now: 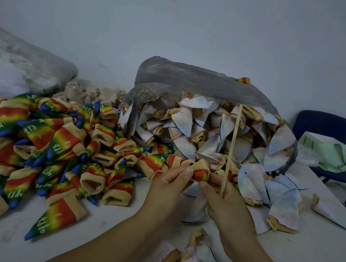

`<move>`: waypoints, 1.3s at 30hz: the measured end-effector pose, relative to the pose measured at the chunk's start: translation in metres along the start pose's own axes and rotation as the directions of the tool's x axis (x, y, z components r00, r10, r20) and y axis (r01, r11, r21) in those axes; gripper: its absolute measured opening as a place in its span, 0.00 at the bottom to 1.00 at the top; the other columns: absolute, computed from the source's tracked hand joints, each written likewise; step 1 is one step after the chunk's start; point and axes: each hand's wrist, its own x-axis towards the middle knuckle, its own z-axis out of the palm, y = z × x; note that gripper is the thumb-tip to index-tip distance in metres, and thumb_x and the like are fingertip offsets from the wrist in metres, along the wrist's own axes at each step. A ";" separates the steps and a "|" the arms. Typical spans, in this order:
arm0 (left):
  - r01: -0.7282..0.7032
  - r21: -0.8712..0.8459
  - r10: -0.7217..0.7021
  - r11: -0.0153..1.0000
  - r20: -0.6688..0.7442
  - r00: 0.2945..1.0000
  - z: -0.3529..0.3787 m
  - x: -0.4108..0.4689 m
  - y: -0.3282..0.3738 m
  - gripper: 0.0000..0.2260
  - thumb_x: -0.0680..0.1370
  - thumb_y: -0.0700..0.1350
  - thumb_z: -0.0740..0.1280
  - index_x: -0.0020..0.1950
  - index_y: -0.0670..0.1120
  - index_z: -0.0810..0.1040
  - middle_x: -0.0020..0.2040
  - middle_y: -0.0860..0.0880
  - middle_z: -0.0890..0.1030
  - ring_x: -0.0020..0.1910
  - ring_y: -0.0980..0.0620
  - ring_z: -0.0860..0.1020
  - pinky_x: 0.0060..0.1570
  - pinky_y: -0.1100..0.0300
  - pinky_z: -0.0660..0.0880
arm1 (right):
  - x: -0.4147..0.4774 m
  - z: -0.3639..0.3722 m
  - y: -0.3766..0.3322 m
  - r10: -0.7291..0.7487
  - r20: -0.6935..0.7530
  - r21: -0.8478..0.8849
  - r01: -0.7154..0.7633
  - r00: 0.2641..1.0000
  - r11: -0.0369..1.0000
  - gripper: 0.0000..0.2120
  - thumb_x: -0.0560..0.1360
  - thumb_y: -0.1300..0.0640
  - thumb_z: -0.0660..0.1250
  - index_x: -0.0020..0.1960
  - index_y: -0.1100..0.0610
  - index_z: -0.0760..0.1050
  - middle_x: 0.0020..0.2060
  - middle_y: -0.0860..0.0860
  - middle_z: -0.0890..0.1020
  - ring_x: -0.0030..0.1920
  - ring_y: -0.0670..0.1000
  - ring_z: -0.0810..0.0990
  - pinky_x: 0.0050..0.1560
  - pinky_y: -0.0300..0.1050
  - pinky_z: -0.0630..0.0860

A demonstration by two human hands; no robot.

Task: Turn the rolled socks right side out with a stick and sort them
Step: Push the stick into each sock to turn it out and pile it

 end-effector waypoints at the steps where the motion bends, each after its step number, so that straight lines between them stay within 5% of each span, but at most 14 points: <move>1: 0.011 -0.009 -0.011 1.000 0.009 1.000 0.001 0.000 0.000 0.11 0.81 0.47 0.65 0.56 0.47 0.85 0.57 0.51 0.84 0.61 0.55 0.79 0.65 0.55 0.73 | 0.000 0.000 0.001 -0.009 -0.027 -0.015 0.009 1.000 1.000 0.08 0.75 0.52 0.68 0.53 0.42 0.75 0.51 0.43 0.81 0.53 0.44 0.79 0.53 0.46 0.78; 9: 0.129 -0.174 -0.128 0.976 0.017 0.992 0.005 0.000 0.004 0.14 0.71 0.57 0.68 0.48 0.51 0.87 0.51 0.49 0.86 0.55 0.55 0.81 0.54 0.60 0.72 | 0.006 0.000 0.006 -0.017 -0.135 -0.028 0.013 0.991 1.000 0.06 0.77 0.55 0.66 0.47 0.46 0.79 0.41 0.46 0.84 0.42 0.48 0.83 0.47 0.53 0.81; 14: 0.109 -0.165 -0.124 0.980 -0.085 0.989 0.001 0.003 0.008 0.10 0.78 0.51 0.66 0.43 0.58 0.87 0.47 0.52 0.86 0.49 0.56 0.81 0.49 0.61 0.73 | 0.004 -0.003 -0.001 -0.102 -0.205 0.021 0.109 0.973 0.994 0.06 0.76 0.53 0.65 0.47 0.42 0.76 0.41 0.42 0.82 0.40 0.39 0.80 0.36 0.33 0.76; 20: 0.075 -0.199 -0.077 0.977 -0.003 0.997 0.003 -0.002 0.007 0.10 0.75 0.51 0.68 0.49 0.49 0.87 0.51 0.46 0.86 0.53 0.51 0.83 0.49 0.64 0.79 | -0.005 0.002 -0.007 -0.173 -0.064 -0.112 0.165 0.983 0.980 0.14 0.67 0.37 0.64 0.50 0.41 0.75 0.44 0.34 0.81 0.45 0.34 0.79 0.39 0.27 0.74; 26: 0.079 -0.265 -0.081 0.961 0.006 0.997 0.003 0.000 0.005 0.08 0.72 0.47 0.70 0.46 0.46 0.87 0.49 0.44 0.86 0.51 0.50 0.84 0.48 0.64 0.79 | -0.002 0.002 -0.002 -0.172 -0.106 -0.155 0.154 0.979 0.976 0.02 0.75 0.47 0.65 0.47 0.41 0.75 0.41 0.39 0.81 0.43 0.33 0.78 0.37 0.26 0.73; 34: 0.107 -0.265 -0.100 0.958 0.039 0.994 0.005 -0.001 0.005 0.09 0.77 0.43 0.68 0.52 0.40 0.84 0.51 0.43 0.85 0.52 0.50 0.84 0.48 0.64 0.79 | -0.002 0.003 -0.003 -0.193 -0.195 -0.235 0.146 0.962 0.961 0.08 0.77 0.52 0.64 0.40 0.45 0.75 0.32 0.45 0.80 0.31 0.39 0.76 0.28 0.28 0.69; 39: 0.211 -0.423 -0.213 0.881 0.041 0.976 0.007 0.003 0.006 0.09 0.83 0.41 0.61 0.51 0.40 0.80 0.44 0.45 0.86 0.46 0.51 0.85 0.47 0.59 0.82 | -0.002 0.002 -0.003 -0.205 -0.165 -0.292 0.151 0.965 0.944 0.07 0.78 0.50 0.62 0.41 0.44 0.73 0.33 0.43 0.79 0.34 0.40 0.77 0.30 0.30 0.71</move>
